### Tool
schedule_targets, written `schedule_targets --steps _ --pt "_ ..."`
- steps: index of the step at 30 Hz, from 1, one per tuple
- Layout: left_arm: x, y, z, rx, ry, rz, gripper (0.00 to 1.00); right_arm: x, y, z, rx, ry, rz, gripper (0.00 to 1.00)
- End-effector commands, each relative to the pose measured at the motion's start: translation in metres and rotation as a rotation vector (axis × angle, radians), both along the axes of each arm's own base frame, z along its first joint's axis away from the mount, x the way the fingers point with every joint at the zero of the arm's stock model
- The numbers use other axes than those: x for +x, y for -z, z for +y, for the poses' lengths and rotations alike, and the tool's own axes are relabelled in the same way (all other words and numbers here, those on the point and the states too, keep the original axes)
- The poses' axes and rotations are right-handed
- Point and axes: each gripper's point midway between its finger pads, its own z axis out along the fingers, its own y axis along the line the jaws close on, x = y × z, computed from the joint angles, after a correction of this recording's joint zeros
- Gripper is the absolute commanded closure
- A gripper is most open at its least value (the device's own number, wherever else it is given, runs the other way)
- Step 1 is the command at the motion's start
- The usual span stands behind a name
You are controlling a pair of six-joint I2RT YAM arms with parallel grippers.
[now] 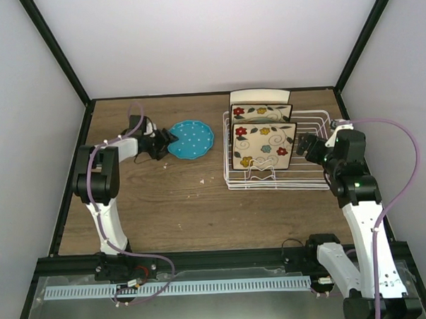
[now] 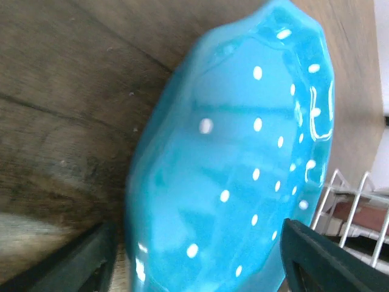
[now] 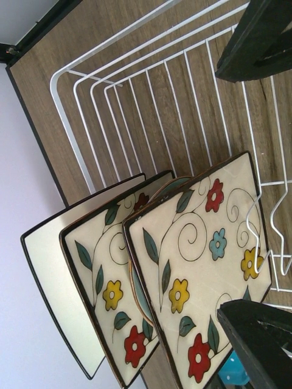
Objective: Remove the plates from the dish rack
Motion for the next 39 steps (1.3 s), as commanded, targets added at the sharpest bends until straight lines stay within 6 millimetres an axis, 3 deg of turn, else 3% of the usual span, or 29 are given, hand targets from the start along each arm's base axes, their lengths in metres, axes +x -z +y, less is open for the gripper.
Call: schedule_targets --steps 1,5,8,11,13,15,17,19,21,24,28,32,39 --pt "0.005 -0.018 -0.003 -0.016 0.014 -0.061 0.16 -0.007 -0.013 -0.001 -0.01 0.011 -0.024 0.0" --pt "0.008 -0.025 0.001 0.019 0.011 -0.08 0.02 -0.01 -0.013 -0.002 -0.005 0.017 -0.024 0.0" --pt "0.017 -0.043 0.022 0.117 -0.015 -0.129 0.0 -0.012 -0.013 -0.002 -0.003 0.019 -0.023 0.0" --pt "0.042 -0.082 0.054 0.25 -0.042 -0.262 0.0 -0.015 -0.013 -0.003 0.001 0.028 -0.024 0.0" --pt "0.063 -0.124 0.059 0.3 -0.005 -0.418 0.0 -0.017 -0.012 -0.004 0.003 0.034 -0.026 0.0" --pt "0.077 -0.181 0.037 0.276 0.102 -0.63 0.05 -0.018 -0.008 -0.004 0.005 0.037 -0.022 0.0" --pt "0.073 -0.229 0.001 0.269 0.266 -0.827 0.07 -0.017 -0.005 -0.004 0.005 0.034 -0.019 0.0" --pt "0.056 -0.263 -0.041 0.258 0.447 -1.005 0.09 -0.015 -0.003 -0.003 0.005 0.03 -0.017 0.0" --pt "0.028 -0.284 -0.076 0.204 0.601 -1.164 0.13 -0.012 -0.002 -0.002 0.005 0.023 -0.019 0.0" --pt "-0.012 -0.29 -0.112 0.068 0.776 -1.286 0.16 -0.007 -0.004 -0.001 0.003 0.015 -0.02 0.0" --pt "-0.047 -0.279 -0.146 -0.088 0.954 -1.306 0.18 -0.005 -0.009 -0.002 -0.012 0.013 -0.024 0.0" --pt "-0.078 -0.259 -0.172 -0.117 1.1 -1.336 0.21 -0.007 -0.01 -0.004 -0.024 0.021 -0.019 0.0" --pt "-0.091 -0.218 -0.198 -0.072 1.218 -1.37 0.25 -0.012 -0.008 -0.005 -0.019 0.028 -0.012 0.0"
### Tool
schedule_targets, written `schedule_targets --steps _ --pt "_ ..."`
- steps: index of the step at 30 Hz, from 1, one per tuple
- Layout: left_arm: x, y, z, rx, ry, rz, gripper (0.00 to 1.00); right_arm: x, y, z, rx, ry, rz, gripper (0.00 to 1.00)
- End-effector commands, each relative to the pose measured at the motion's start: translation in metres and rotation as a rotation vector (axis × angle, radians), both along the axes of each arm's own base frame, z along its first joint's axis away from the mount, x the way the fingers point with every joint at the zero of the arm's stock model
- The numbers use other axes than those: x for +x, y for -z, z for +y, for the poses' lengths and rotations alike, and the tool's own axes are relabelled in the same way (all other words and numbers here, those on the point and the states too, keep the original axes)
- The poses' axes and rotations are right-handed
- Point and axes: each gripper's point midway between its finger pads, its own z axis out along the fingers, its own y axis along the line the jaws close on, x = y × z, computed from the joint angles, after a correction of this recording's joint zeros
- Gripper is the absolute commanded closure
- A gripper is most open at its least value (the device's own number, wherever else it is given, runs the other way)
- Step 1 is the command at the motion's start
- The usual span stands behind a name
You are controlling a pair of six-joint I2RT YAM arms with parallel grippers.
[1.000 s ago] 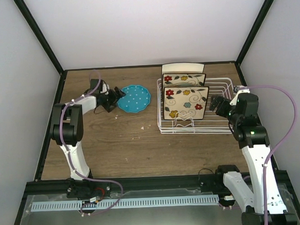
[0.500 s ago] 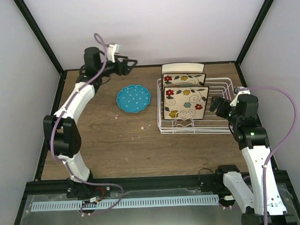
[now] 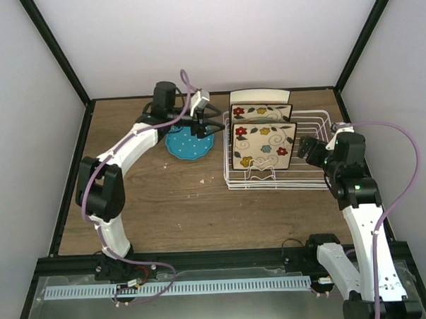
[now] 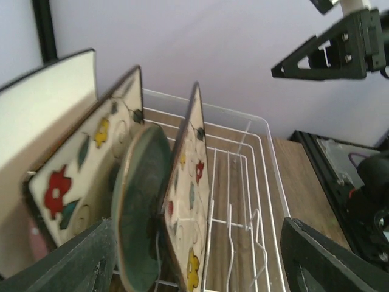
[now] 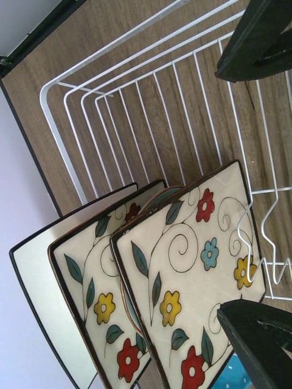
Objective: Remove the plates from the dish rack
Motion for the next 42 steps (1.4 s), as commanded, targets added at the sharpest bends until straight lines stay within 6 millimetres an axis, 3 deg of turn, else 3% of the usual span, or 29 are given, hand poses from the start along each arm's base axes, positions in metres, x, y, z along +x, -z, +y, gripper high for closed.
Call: schedule_targets --steps 1,10,19,22,28,35,38,42 --pt "-0.012 0.025 -0.015 0.025 0.096 -0.105 0.25 -0.005 -0.016 -0.001 -0.012 0.007 -0.036 0.0" --pt "-0.006 0.054 -0.039 0.059 0.099 -0.125 0.28 -0.017 -0.023 -0.006 -0.02 0.036 -0.04 0.0" --pt "-0.009 0.059 -0.058 0.046 0.114 -0.119 0.34 -0.023 -0.028 -0.008 -0.012 0.05 -0.052 0.0" --pt "-0.012 0.061 -0.065 0.038 0.124 -0.113 0.42 -0.023 -0.03 -0.008 -0.011 0.051 -0.055 0.0" --pt "-0.012 0.06 -0.079 0.032 0.104 -0.117 0.7 -0.024 -0.032 -0.008 -0.009 0.053 -0.056 0.0" --pt "-0.011 0.065 -0.087 0.036 0.083 -0.117 0.94 -0.028 -0.033 -0.009 -0.006 0.058 -0.061 0.0" --pt "-0.007 0.06 -0.089 0.027 0.061 -0.122 0.96 -0.028 -0.033 -0.008 -0.004 0.057 -0.06 0.0" --pt "-0.005 0.033 -0.089 -0.014 0.037 -0.128 0.96 -0.027 -0.033 -0.008 -0.005 0.053 -0.06 0.0"
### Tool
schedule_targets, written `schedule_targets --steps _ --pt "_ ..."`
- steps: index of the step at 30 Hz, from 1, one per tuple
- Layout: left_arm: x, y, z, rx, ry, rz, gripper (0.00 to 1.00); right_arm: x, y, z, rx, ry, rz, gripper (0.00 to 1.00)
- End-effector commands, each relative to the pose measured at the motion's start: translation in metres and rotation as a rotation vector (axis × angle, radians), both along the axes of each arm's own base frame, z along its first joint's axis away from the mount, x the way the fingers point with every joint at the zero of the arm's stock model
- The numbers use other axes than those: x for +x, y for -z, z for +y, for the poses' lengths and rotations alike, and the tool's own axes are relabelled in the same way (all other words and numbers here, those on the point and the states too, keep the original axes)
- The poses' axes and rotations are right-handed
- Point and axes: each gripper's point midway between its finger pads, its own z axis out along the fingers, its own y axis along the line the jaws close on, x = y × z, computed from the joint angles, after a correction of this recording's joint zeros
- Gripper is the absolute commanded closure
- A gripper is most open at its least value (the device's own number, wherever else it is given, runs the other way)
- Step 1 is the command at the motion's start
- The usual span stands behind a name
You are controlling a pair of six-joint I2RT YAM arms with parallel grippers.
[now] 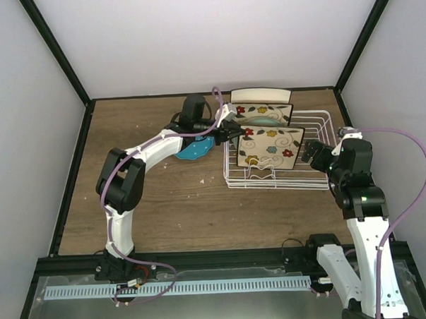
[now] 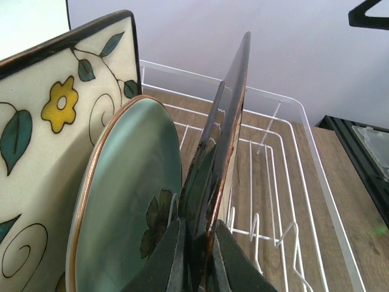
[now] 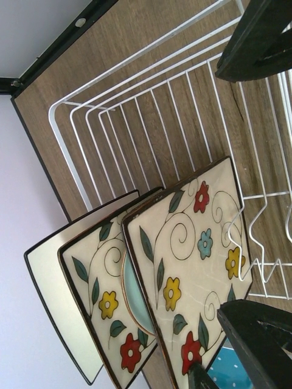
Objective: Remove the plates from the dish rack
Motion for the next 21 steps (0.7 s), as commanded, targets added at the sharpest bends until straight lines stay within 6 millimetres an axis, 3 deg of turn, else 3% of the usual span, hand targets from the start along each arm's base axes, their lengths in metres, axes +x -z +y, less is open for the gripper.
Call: schedule_targets --steps 1,6,11,21 --pt "-0.005 -0.043 -0.011 -0.095 0.038 -0.102 0.96 -0.002 -0.017 0.0 -0.002 0.003 -0.039 0.0" --pt "-0.011 -0.101 -0.007 -0.18 0.024 -0.086 0.96 0.001 -0.014 0.002 0.0 -0.008 -0.035 0.0" --pt "-0.025 -0.144 0.0 -0.246 0.034 -0.086 0.96 0.006 -0.011 0.004 0.004 -0.021 -0.034 0.0" --pt "-0.042 -0.199 0.015 -0.321 0.036 -0.125 0.96 0.008 -0.007 0.007 0.012 -0.033 -0.035 0.0"
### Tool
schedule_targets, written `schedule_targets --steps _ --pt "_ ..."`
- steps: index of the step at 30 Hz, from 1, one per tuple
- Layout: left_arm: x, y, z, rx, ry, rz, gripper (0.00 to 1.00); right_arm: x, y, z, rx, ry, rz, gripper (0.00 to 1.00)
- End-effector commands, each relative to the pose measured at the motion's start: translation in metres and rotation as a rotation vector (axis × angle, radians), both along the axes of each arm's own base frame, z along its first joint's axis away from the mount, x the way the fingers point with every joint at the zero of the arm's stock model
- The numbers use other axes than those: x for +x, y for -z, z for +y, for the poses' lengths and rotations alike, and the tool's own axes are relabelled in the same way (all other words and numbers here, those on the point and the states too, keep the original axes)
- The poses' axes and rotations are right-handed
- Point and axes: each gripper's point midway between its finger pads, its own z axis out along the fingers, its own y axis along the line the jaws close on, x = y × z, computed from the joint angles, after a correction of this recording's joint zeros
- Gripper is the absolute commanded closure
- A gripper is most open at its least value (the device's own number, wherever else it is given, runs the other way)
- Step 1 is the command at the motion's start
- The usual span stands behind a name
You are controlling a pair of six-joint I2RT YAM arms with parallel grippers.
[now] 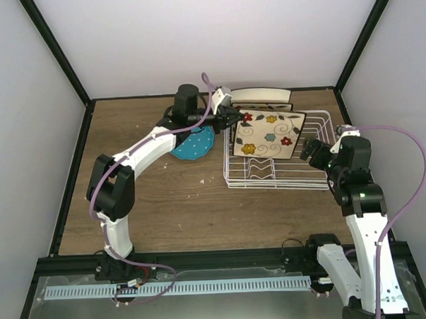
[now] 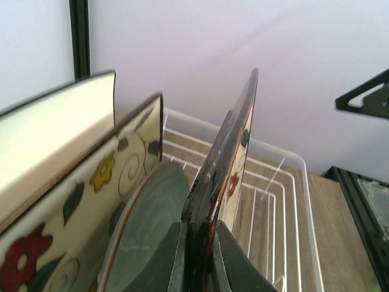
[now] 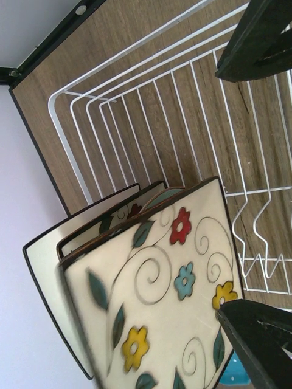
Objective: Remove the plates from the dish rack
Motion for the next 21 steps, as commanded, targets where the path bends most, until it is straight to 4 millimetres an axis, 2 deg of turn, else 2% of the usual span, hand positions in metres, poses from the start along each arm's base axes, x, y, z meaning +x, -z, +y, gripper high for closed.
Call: schedule_targets --steps 1,6,15,18,21 --pt "-0.049 -0.141 0.01 -0.241 0.146 -0.198 0.96 0.001 -0.007 0.003 0.002 -0.015 -0.03 0.0" --pt "-0.047 -0.177 0.028 -0.308 0.119 -0.197 0.96 0.0 -0.003 0.003 0.009 -0.012 -0.028 0.0" --pt "-0.046 -0.23 0.086 -0.419 0.063 -0.167 0.96 0.001 0.005 0.005 0.027 -0.014 -0.019 0.0" --pt "-0.032 -0.245 0.118 -0.452 -0.014 -0.153 0.96 0.004 0.005 0.006 0.028 -0.017 -0.021 0.0" --pt "-0.008 -0.253 0.165 -0.486 -0.141 -0.108 0.96 0.007 0.006 0.006 0.03 -0.021 -0.019 0.0"
